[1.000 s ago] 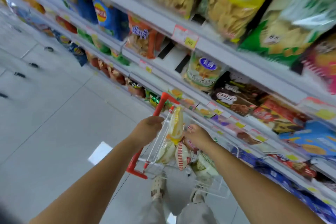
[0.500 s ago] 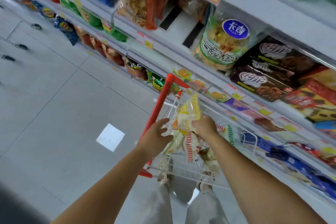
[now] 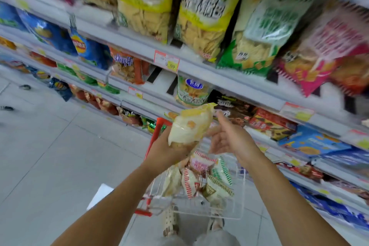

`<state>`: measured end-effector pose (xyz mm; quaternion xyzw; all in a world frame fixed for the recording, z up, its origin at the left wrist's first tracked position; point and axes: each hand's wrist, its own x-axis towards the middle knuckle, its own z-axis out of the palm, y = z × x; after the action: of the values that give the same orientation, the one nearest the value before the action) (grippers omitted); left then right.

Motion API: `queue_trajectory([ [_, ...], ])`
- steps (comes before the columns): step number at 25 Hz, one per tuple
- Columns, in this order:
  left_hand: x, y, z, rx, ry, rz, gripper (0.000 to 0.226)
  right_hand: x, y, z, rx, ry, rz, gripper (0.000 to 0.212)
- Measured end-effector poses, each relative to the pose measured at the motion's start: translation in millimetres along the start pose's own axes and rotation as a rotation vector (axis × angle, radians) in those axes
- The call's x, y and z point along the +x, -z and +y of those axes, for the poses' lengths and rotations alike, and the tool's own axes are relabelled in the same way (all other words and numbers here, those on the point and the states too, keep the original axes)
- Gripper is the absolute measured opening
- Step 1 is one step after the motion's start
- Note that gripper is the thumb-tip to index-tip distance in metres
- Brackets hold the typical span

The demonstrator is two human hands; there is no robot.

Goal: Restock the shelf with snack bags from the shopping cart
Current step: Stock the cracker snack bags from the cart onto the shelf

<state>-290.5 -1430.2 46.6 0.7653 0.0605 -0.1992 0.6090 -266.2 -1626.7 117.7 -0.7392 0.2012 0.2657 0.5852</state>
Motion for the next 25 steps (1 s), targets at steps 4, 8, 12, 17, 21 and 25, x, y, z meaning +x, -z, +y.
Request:
queue_trajectory([
  [4,-12,13,67,-0.378,0.085,-0.284,0.043,-41,19,-22,-0.042,0.193,0.107,0.08],
  [8,-20,5,131,-0.434,0.179,-0.412,0.065,-80,38,-38,0.199,0.265,-0.056,0.072],
  [12,-47,-20,208,-0.214,-0.002,-0.456,0.034,-124,68,-70,0.214,0.471,0.102,0.064],
  [17,-62,-51,291,-0.165,-0.222,-0.479,0.073,-172,124,-112,0.242,0.687,0.389,0.029],
  [21,-66,-64,338,-0.247,-0.457,-0.362,0.049,-188,187,-175,0.331,0.843,0.719,0.031],
  [25,-61,-61,346,-0.264,-0.562,-0.187,0.042,-166,217,-245,0.066,0.908,0.819,0.048],
])
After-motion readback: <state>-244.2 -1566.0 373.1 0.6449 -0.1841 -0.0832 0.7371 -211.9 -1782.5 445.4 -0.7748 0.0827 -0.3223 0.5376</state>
